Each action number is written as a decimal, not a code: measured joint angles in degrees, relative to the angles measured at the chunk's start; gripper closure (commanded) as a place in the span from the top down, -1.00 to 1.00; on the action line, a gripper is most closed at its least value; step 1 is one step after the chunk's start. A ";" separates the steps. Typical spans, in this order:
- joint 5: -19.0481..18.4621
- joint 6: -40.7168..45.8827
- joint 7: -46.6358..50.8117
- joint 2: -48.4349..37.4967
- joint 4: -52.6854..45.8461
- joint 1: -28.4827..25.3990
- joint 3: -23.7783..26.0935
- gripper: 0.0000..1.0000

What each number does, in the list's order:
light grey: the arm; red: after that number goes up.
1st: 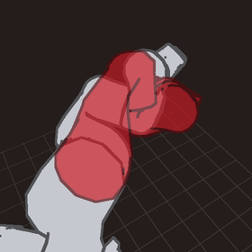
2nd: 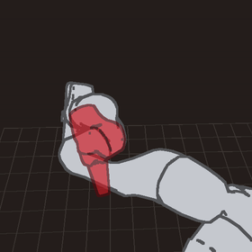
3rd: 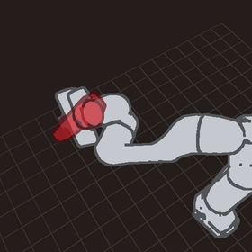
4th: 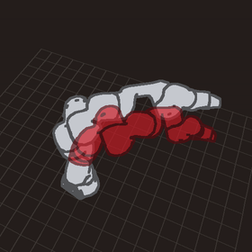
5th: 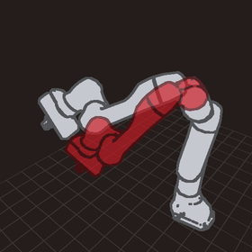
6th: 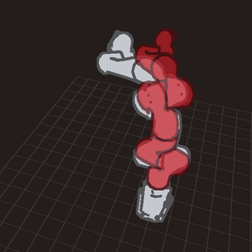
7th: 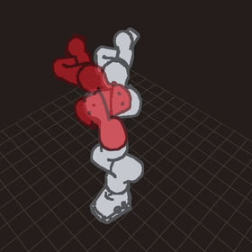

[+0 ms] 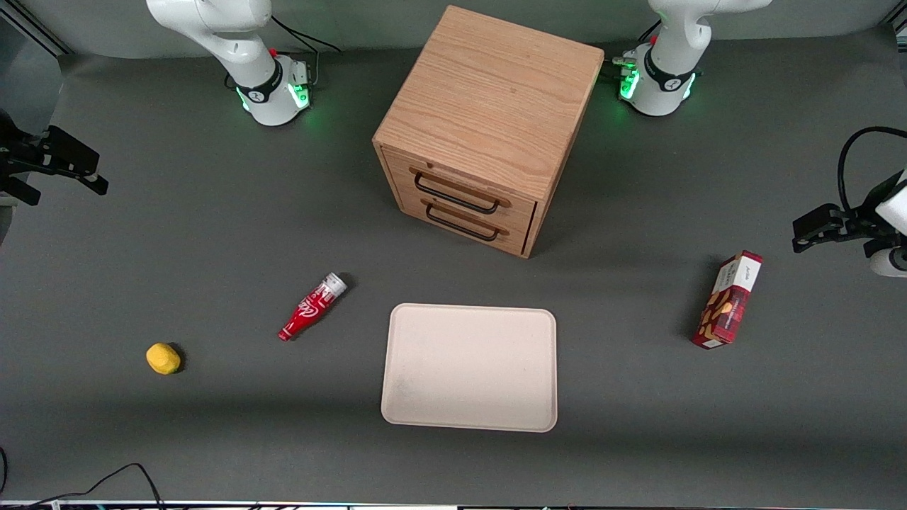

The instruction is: Open upper drawer

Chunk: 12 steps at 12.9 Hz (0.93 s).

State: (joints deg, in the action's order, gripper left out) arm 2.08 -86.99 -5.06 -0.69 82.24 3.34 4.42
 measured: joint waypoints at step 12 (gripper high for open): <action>6.34 3.65 -14.80 1.53 1.60 -0.64 14.12 1.00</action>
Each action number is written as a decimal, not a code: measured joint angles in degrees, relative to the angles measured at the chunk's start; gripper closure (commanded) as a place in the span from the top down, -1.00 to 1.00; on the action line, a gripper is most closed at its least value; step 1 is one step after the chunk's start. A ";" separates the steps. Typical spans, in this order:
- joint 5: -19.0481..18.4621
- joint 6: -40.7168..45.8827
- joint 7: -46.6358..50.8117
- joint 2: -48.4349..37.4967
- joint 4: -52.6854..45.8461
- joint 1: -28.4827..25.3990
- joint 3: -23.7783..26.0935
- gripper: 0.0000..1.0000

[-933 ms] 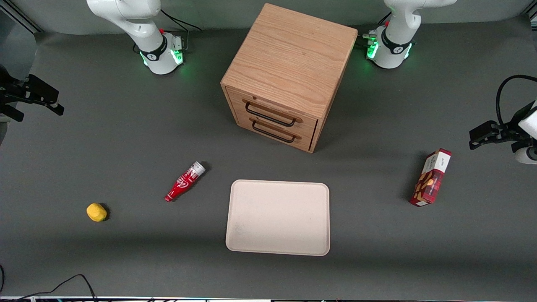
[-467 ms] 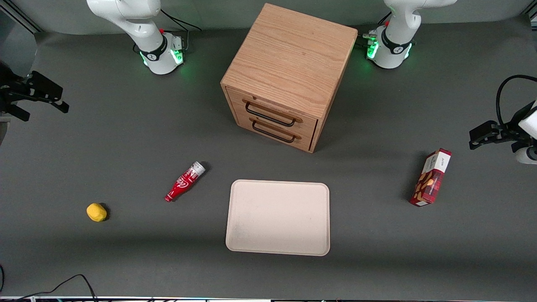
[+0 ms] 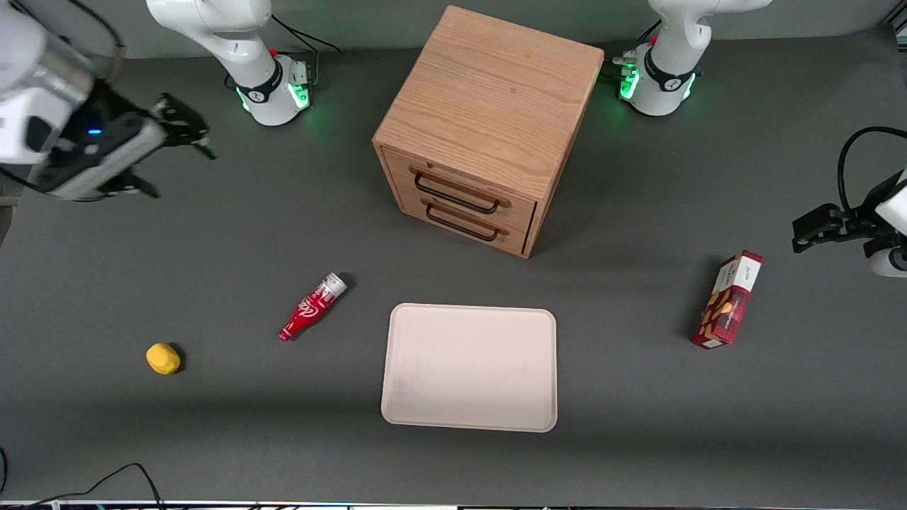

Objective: Open upper drawer
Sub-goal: 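Move the right gripper to the upper drawer's black handle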

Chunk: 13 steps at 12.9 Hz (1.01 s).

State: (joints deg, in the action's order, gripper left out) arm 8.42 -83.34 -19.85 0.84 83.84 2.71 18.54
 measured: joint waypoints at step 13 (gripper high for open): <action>5.76 -25.99 1.12 9.27 13.10 -0.40 17.63 1.00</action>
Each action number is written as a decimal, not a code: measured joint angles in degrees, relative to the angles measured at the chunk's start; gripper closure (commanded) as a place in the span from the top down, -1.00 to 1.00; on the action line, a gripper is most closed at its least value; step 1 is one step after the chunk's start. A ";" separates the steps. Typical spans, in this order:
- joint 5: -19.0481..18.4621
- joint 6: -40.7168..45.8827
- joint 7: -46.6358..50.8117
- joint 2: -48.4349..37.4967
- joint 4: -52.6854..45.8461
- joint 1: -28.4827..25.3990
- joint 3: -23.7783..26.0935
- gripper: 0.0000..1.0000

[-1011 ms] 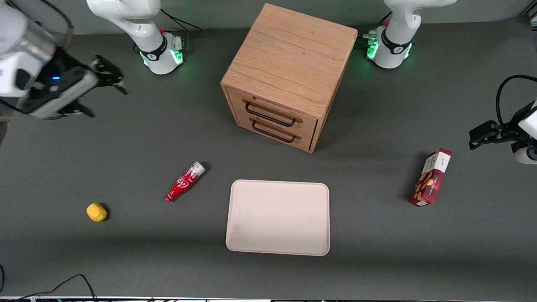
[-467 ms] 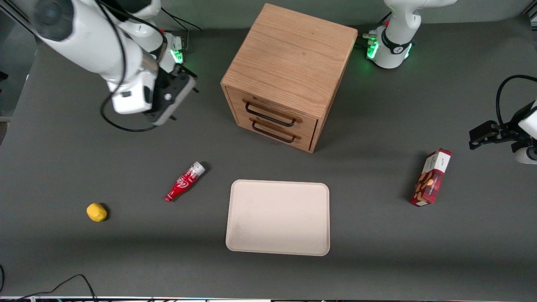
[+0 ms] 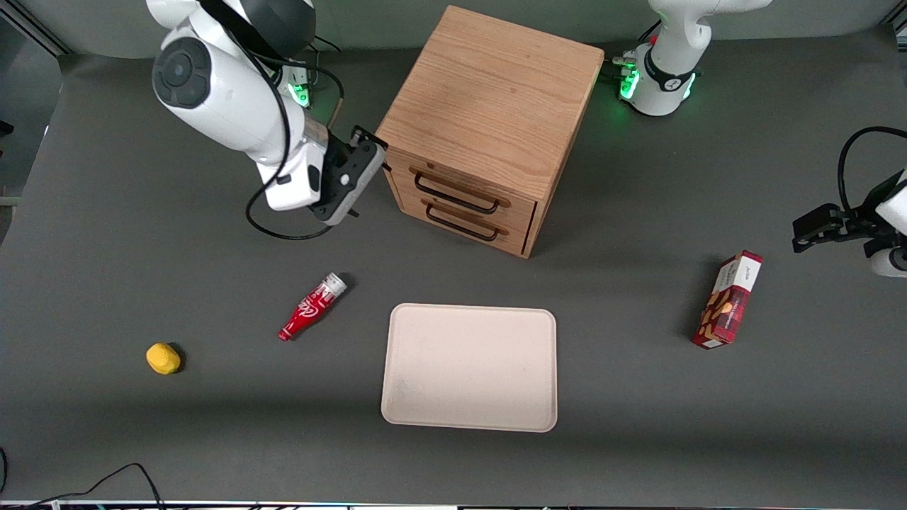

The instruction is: Open upper drawer

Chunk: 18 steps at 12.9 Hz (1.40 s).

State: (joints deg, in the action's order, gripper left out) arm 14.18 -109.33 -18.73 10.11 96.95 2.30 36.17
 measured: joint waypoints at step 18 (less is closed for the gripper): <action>0.00 -17.27 4.56 15.57 2.61 -4.56 4.29 1.00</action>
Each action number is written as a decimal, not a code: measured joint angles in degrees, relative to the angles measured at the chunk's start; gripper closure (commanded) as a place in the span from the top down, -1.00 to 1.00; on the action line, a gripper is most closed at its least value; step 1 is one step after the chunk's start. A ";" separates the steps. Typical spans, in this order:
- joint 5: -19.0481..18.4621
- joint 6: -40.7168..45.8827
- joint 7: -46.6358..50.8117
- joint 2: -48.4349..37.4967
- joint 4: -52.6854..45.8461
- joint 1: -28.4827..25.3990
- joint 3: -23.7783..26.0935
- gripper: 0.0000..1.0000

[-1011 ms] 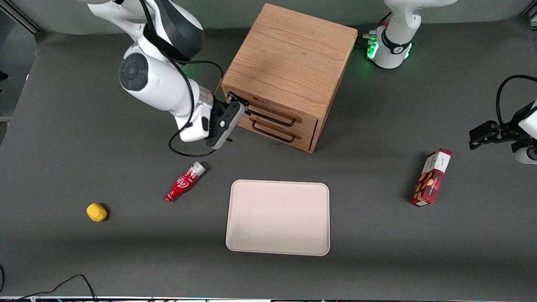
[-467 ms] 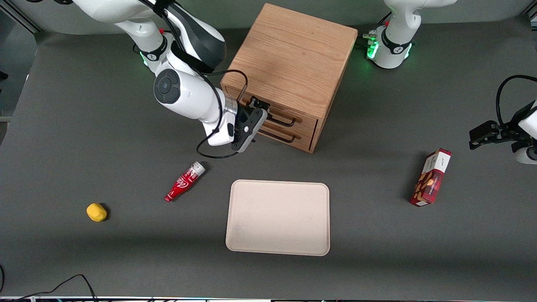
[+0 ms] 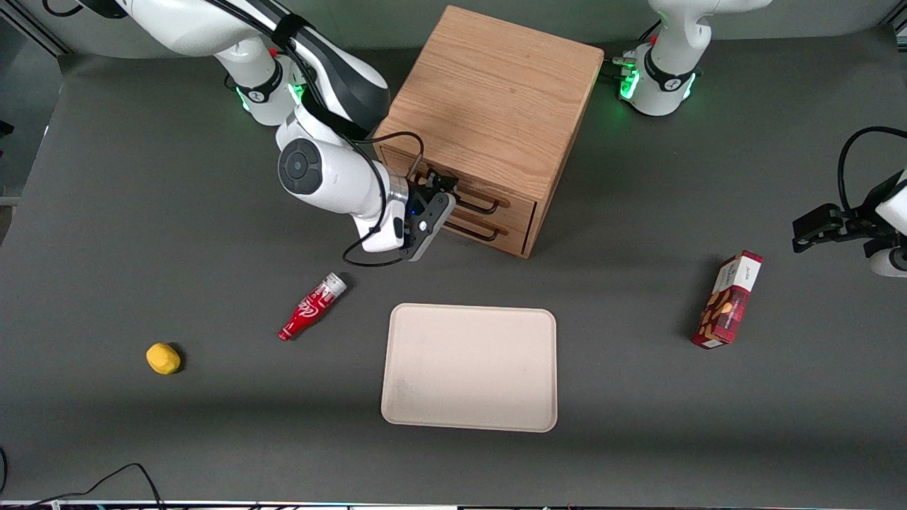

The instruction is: Open upper drawer

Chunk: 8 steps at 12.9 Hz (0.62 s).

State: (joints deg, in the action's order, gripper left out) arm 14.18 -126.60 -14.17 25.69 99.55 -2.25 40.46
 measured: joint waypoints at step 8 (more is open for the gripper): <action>-4.68 -0.74 -0.02 0.57 0.80 -0.10 -0.14 1.00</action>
State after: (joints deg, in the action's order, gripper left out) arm 9.49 -127.34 -14.19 26.25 100.35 -2.36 40.32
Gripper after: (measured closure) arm 0.000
